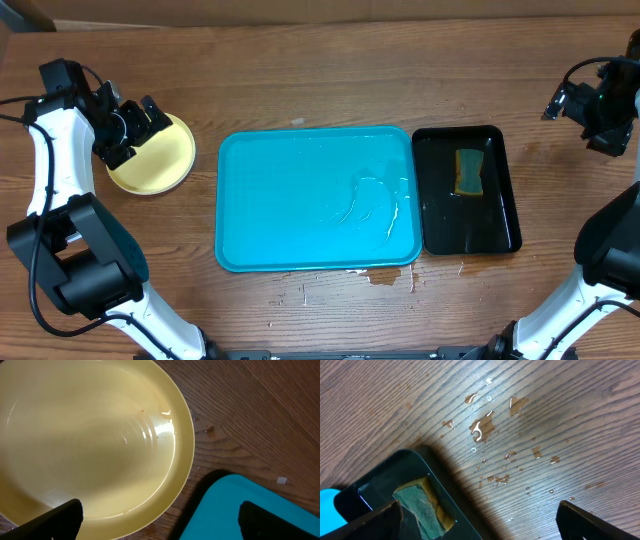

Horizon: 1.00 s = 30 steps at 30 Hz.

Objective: Clean dirty plates on tray and stack at the side

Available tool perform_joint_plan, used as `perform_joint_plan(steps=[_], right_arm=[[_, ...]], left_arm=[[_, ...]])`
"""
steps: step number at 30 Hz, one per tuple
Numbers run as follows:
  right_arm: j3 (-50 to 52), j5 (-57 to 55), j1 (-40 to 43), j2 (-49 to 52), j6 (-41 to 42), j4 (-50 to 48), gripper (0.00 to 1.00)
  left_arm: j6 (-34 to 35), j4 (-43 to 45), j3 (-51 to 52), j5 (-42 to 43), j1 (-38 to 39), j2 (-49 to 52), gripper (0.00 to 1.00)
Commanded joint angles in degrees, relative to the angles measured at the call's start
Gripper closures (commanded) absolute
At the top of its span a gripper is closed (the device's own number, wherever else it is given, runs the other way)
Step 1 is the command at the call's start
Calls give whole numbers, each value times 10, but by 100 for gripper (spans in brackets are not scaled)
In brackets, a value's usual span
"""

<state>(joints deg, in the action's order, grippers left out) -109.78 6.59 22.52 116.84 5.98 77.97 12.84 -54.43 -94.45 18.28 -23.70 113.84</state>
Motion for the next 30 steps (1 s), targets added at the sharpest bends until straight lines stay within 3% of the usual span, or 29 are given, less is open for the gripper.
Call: perform_joint_plan(steps=[1, 9, 24, 30], right_arm=[[-9, -1, -9, -27, 0, -3, 0], [-9, -1, -72, -154, 0, -3, 0], [-9, -1, -281, -456, 0, -3, 0], [-8, -10, -299, -565, -4, -3, 0]], left_arm=[[-17, 1, 2, 8, 0, -17, 0], [-17, 1, 2, 8, 0, -17, 0], [-17, 1, 2, 8, 0, -17, 0], [-17, 1, 2, 8, 0, -17, 0]])
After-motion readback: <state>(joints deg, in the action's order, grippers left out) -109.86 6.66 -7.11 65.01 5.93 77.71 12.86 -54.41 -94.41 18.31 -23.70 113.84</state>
